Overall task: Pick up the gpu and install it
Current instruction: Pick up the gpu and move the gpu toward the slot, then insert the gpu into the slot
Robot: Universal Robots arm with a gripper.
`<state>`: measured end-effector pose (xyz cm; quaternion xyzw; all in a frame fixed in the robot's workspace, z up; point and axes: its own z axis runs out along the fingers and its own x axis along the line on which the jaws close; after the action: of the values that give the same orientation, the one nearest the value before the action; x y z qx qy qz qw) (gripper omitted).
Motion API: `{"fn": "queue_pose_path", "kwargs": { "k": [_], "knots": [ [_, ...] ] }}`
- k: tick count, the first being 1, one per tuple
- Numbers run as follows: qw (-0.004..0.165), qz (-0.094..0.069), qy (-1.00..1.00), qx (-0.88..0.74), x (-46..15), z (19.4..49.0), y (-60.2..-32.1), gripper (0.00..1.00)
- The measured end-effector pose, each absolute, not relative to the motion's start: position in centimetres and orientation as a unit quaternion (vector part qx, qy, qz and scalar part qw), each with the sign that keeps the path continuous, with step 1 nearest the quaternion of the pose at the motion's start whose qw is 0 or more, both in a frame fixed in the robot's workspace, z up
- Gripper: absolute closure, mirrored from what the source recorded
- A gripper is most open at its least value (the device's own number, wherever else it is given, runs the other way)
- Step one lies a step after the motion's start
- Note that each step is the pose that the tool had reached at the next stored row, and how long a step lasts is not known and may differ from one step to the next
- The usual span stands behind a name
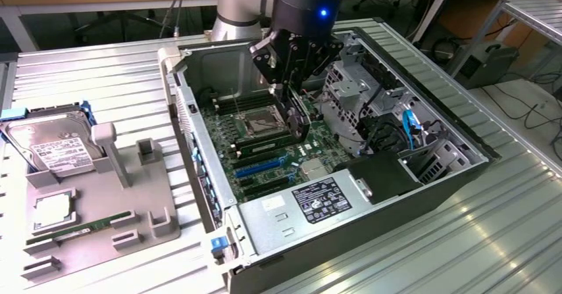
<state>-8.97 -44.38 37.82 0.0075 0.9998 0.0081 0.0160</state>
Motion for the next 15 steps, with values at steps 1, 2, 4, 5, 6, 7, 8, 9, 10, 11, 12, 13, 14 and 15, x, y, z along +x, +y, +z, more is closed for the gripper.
{"fn": "queue_pose_path", "kwargs": {
  "k": [1, 2, 4, 5, 6, 7, 8, 9, 10, 11, 12, 13, 14, 15],
  "knots": [
    [0.016, 0.008, 1.000, 0.007, -8.96, 37.80, -44.38, 0.74],
    [0.016, 0.008, 1.000, 0.007, -8.96, 37.80, -44.38, 0.74],
    [0.016, 0.008, 1.000, 0.007, -8.96, 37.80, -44.38, 0.74],
    [0.016, 0.008, 1.000, 0.007, -8.96, 37.80, -44.38, 0.74],
    [0.016, 0.008, 1.000, 0.007, -8.96, 37.80, -44.38, 0.74],
    [0.016, 0.008, 1.000, 0.007, -8.96, 37.80, -44.38, 0.74],
    [0.016, 0.008, 1.000, 0.007, -8.96, 37.80, -44.38, 0.74],
    [0.016, 0.008, 1.000, 0.007, -8.96, 37.80, -44.38, 0.74],
    [0.016, 0.008, 1.000, 0.007, -8.96, 37.80, -44.38, 0.74],
    [0.016, 0.008, 1.000, 0.007, -8.96, 37.80, -44.38, 0.74],
    [0.016, 0.008, 1.000, 0.007, -8.96, 37.80, -44.38, 0.74],
    [0.016, 0.008, 1.000, 0.007, -8.96, 37.80, -44.38, 0.74],
    [0.016, 0.008, 1.000, 0.005, -8.96, 37.80, -44.38, 0.74],
    [0.016, 0.009, 1.000, -0.016, -8.96, 37.80, -44.38, 0.74]
  ]
}}
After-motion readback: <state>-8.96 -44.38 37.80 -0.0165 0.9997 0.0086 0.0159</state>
